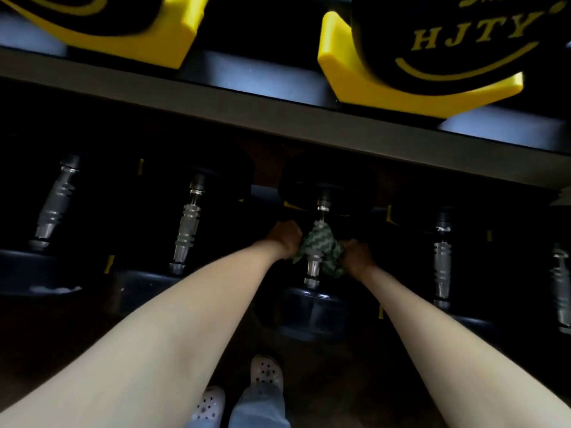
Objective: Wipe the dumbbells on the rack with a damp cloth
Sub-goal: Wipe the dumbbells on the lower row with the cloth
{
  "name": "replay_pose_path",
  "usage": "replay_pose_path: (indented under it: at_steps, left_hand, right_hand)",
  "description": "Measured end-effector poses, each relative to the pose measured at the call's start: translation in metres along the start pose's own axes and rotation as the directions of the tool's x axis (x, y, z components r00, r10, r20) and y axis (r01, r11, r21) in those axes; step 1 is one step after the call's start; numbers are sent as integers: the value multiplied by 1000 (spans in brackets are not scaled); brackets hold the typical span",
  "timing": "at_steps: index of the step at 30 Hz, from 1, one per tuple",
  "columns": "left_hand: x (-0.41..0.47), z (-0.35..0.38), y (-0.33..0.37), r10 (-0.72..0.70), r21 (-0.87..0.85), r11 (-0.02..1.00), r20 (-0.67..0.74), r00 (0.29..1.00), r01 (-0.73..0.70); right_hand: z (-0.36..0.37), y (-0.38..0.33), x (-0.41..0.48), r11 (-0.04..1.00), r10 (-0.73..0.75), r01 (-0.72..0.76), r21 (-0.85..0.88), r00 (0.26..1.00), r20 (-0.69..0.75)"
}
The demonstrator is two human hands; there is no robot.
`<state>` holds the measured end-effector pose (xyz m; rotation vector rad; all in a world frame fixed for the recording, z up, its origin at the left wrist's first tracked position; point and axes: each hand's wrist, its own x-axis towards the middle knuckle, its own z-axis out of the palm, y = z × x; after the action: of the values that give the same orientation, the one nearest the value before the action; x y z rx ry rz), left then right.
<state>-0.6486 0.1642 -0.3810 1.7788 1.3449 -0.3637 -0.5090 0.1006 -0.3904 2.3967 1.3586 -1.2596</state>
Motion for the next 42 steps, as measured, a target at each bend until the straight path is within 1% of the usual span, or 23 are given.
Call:
replay_pose_path:
  at_steps: [2, 4, 7, 11, 13, 15, 17, 19, 20, 22, 23, 24, 25, 27, 29, 30, 32, 34, 36, 38, 39, 40, 42]
  left_hand:
    - [-8, 4, 0, 22, 60, 998, 102, 995, -28]
    - [-15, 9, 1, 29, 94, 995, 149, 988, -43]
    - [-23, 2, -5, 28, 124, 991, 156, 987, -48]
    - [-36, -14, -16, -50, 62, 997, 152, 987, 40]
    - [-44, -24, -17, -91, -30, 995, 180, 979, 98]
    - [-54, -34, -13, -142, -209, 962, 162, 976, 175]
    - [-67, -46, -6, -151, -425, 883, 147, 978, 200]
    - [-81, -60, 2, -144, -652, 724, 177, 974, 225]
    - [-87, -66, 7, -133, -736, 630, 212, 968, 248]
    - [-96, -75, 14, -114, -819, 486, 288, 951, 306]
    - [-100, -79, 17, -124, -832, 446, 307, 944, 329]
    - [-101, -79, 20, -142, -838, 418, 321, 936, 351]
    - [-102, -81, 22, -163, -846, 398, 316, 935, 355]
    - [-105, -83, 27, -181, -877, 378, 244, 953, 296]
    - [-108, -86, 30, -177, -892, 411, 123, 977, 187]
    - [-109, -86, 31, -168, -873, 471, 56, 984, 130]
    - [-112, -85, 34, -120, -794, 608, -68, 990, 19]
    - [-112, -80, 36, -44, -628, 771, -213, 976, -102]
    - [-112, -74, 41, 35, -407, 895, -344, 938, -182]
    - [-110, -68, 45, 111, -293, 924, -406, 907, -245]
    - [-110, -65, 47, 156, -253, 926, -422, 893, -281]
    - [-110, -61, 49, 207, -204, 924, -440, 874, -322]
    - [-114, -52, 52, 345, -51, 909, -463, 816, -414]
  right_hand:
    - [5, 5, -5, 1000, 23, -21, -23, 996, 81]
    - [12, 9, -9, 992, 47, -60, 113, 993, 112]
    - [7, 11, -21, 929, 101, -132, 345, 989, 105]
    - [-15, 19, -44, 888, 184, -232, 397, 970, 156]
    - [-27, 23, -59, 786, 214, -289, 546, 956, 199]
    - [-38, 22, -74, 614, 226, -337, 714, 942, 250]
    - [-48, 20, -88, 400, 209, -371, 838, 927, 311]
    - [-56, 20, -96, 186, 125, -384, 905, 922, 366]
    - [-59, 19, -100, 102, 72, -379, 920, 925, 373]
    - [-64, 16, -110, -32, -17, -376, 926, 927, 375]
    - [-66, 11, -115, -89, -40, -367, 926, 930, 365]
    - [-64, 9, -117, -125, -30, -354, 927, 935, 353]
    - [-64, 6, -120, -127, 1, -331, 935, 943, 334]
    - [-61, 2, -125, -15, 105, -270, 963, 957, 270]
    - [-57, 0, -128, 154, 159, -219, 963, 968, 195]
    - [-55, 0, -128, 224, 173, -199, 954, 972, 162]
    - [-52, -2, -127, 316, 218, -160, 935, 972, 92]
    - [-49, -4, -126, 398, 245, -102, 912, 970, 1]
    - [-47, -11, -127, 426, 207, -45, 904, 977, -49]
    - [-44, -20, -129, 384, 155, -21, 923, 987, -42]
    - [-43, -23, -129, 326, 134, -27, 945, 991, -18]
    - [-42, -27, -128, 227, 114, -44, 973, 993, 19]
    - [-41, -30, -126, -50, 50, -101, 994, 993, 104]
